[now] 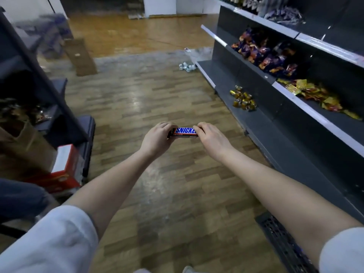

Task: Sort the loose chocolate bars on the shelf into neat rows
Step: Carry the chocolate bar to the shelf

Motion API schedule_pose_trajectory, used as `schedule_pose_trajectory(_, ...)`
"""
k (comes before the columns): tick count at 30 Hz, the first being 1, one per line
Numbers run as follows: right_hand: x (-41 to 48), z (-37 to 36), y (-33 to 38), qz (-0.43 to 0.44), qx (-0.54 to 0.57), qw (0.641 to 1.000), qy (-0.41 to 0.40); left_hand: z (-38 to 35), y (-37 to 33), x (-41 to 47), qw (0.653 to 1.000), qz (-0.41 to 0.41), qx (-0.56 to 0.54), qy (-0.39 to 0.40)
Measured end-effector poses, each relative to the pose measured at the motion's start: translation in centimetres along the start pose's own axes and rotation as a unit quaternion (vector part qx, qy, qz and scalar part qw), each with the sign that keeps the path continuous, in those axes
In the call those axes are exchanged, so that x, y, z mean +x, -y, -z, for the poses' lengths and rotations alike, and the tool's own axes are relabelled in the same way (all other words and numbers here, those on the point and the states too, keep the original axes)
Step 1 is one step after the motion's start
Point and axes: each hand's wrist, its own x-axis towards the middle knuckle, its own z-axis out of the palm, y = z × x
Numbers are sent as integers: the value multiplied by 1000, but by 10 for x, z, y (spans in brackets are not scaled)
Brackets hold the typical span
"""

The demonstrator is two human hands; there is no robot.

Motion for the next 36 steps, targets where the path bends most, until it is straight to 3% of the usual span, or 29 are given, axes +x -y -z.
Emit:
schedule_pose_trajectory(11,97,-57,-31,28,32,999,-1,-28,65,60,999,37,26,29)
schedule_pose_trajectory(26,317,-78,-106,-32,-16,997,-72,-44,193,287,998,8,-48,51)
schedule_pose_trajectory(36,401,-111,-146,-50,-32,996,-65,-85,258,373,995,-26,-64,66)
